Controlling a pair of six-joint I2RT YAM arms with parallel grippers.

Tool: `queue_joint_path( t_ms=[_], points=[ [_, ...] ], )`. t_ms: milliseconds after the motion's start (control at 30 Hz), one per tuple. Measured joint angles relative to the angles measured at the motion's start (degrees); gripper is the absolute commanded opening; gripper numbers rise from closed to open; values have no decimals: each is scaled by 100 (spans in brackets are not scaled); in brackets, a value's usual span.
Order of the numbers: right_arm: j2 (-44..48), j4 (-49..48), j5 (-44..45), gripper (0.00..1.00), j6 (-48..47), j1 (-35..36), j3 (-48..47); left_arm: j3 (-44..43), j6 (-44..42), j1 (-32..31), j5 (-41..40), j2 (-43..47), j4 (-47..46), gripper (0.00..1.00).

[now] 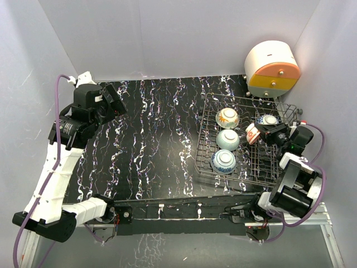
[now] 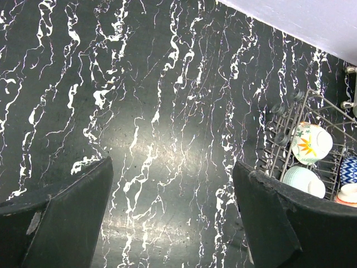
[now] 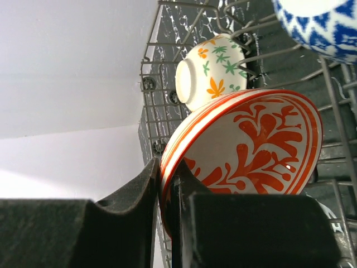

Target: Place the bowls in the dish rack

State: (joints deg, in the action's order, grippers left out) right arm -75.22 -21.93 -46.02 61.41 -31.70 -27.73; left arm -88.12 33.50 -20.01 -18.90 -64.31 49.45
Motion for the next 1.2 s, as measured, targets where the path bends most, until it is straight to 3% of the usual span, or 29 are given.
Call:
queue_joint_path(
  t_ms=[167,700,1200],
  points=[
    [-179,57,11,12,-184,-146,26,92,-4,0,4,11,-20,86],
    [-15,1967,763,30,-1711,-297,-629,96,-98,0,4,-61,-94,87],
    [-2,3923,3008,48,-2415,-385,-1707,96,-151,0,81,-90,-101,87]
  ],
)
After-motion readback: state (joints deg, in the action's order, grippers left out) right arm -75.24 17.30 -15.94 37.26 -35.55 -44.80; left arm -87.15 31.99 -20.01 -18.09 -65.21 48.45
